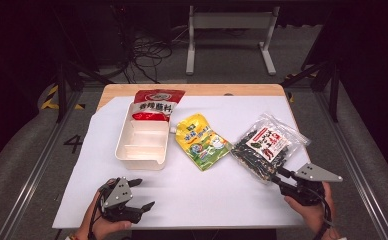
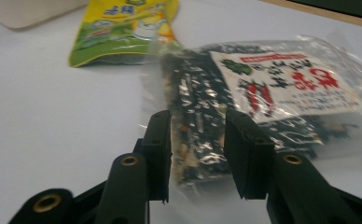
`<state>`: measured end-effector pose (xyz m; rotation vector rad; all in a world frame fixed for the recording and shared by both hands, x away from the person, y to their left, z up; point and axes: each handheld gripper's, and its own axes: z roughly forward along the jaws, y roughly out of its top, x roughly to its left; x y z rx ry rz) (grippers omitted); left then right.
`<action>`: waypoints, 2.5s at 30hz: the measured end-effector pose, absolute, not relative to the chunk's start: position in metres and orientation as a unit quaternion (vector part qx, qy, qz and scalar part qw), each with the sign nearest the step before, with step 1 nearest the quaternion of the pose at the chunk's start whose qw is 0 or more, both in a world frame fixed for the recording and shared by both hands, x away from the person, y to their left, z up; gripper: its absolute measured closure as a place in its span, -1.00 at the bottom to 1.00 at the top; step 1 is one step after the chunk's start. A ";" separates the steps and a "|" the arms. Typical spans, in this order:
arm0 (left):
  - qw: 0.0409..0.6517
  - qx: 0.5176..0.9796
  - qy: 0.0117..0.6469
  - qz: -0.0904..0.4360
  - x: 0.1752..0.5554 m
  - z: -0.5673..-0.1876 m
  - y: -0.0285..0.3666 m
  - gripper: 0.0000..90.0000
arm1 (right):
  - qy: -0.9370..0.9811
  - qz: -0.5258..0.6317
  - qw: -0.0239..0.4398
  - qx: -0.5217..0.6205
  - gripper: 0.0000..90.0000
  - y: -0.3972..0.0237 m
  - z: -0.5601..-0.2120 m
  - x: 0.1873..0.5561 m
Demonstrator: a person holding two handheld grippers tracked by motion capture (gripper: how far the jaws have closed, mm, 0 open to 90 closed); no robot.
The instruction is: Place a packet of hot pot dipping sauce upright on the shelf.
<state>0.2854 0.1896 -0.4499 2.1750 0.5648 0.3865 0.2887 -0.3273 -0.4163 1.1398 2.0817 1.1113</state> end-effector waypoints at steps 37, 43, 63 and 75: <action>0.415 0.877 0.210 0.119 0.290 -0.454 0.178 -0.61 | 0.693 0.405 0.149 0.578 -0.51 -0.360 -0.452 0.366; 0.411 0.880 0.207 0.117 0.291 -0.454 0.176 -0.62 | 0.709 0.463 0.041 0.531 0.31 -0.361 -0.457 0.376; 0.417 0.879 0.209 0.102 0.294 -0.454 0.166 -0.62 | 0.764 0.435 0.058 0.472 0.29 -0.333 -0.447 0.364; 0.420 0.886 0.184 0.067 0.304 -0.452 0.123 -0.65 | 0.780 0.419 0.070 0.459 0.11 -0.325 -0.445 0.360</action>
